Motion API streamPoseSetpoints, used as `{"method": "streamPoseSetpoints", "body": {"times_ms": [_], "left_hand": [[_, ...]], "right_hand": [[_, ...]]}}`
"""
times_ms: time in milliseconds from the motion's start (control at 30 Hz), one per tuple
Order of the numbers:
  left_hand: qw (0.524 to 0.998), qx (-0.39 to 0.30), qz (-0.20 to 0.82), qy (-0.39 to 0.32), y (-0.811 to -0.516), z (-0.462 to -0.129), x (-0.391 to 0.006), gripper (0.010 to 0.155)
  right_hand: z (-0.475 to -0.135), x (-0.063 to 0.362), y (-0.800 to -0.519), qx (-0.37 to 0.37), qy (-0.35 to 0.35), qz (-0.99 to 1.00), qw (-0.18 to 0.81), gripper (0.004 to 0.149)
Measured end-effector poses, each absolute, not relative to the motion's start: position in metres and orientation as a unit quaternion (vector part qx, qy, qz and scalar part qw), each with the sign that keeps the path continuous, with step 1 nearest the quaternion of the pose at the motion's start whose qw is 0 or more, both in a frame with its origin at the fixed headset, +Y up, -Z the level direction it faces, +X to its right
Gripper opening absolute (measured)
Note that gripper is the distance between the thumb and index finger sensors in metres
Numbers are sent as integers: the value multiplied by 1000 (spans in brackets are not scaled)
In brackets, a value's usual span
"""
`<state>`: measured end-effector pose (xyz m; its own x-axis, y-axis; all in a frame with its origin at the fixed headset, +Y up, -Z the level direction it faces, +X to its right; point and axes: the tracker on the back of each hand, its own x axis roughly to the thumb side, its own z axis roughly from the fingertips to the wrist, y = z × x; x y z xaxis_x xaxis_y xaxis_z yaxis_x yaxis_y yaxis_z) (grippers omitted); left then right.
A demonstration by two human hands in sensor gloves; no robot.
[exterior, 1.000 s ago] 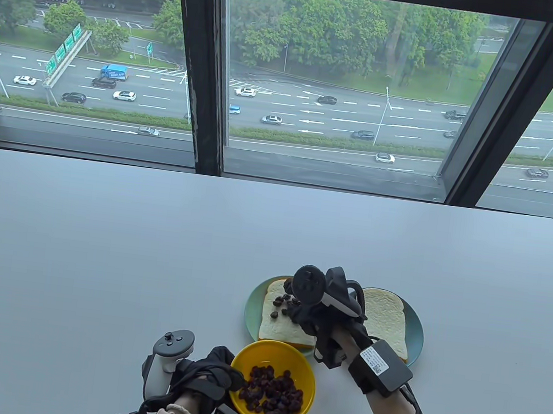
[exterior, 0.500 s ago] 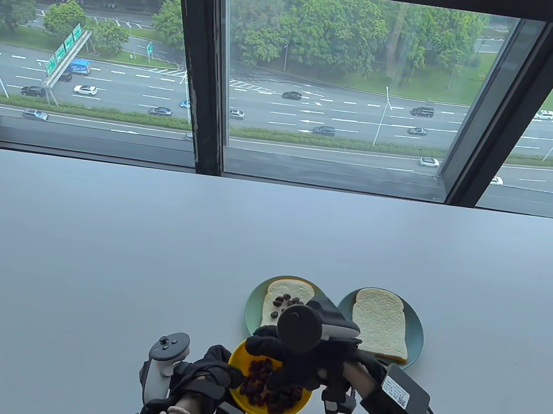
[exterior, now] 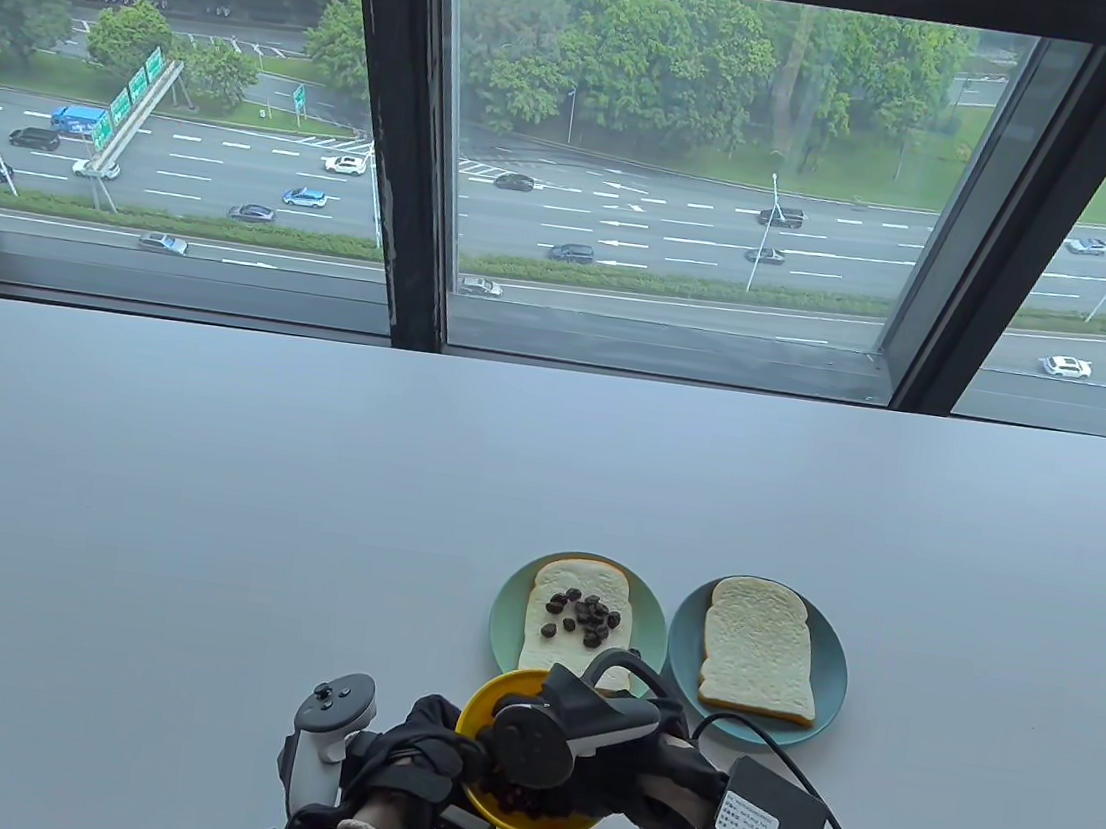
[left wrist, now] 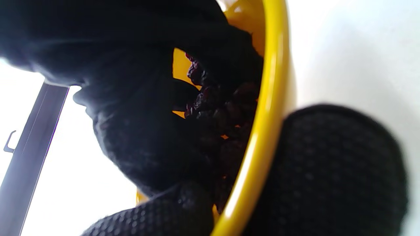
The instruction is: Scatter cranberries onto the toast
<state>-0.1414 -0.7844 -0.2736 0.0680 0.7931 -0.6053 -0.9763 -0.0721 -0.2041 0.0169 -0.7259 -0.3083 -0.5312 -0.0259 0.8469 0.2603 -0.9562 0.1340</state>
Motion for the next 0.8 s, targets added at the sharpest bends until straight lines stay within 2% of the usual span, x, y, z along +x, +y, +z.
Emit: {"method": "streamPoseSetpoints", "body": {"times_ms": [67,367,800], "left_hand": [[655,-307,675,145,-784,-273,-139,48],[678,-300,656,143,-782,-277,-145,47],[682,-297,652,149,-781,-277,-146,46]], "right_hand": [[-308,14,-724,-479,-75,-872,71,58],[-301,18,-713,-487,-5,-871,58,40],[-312,31,-699,-475,-24,-879,-40,36]]}}
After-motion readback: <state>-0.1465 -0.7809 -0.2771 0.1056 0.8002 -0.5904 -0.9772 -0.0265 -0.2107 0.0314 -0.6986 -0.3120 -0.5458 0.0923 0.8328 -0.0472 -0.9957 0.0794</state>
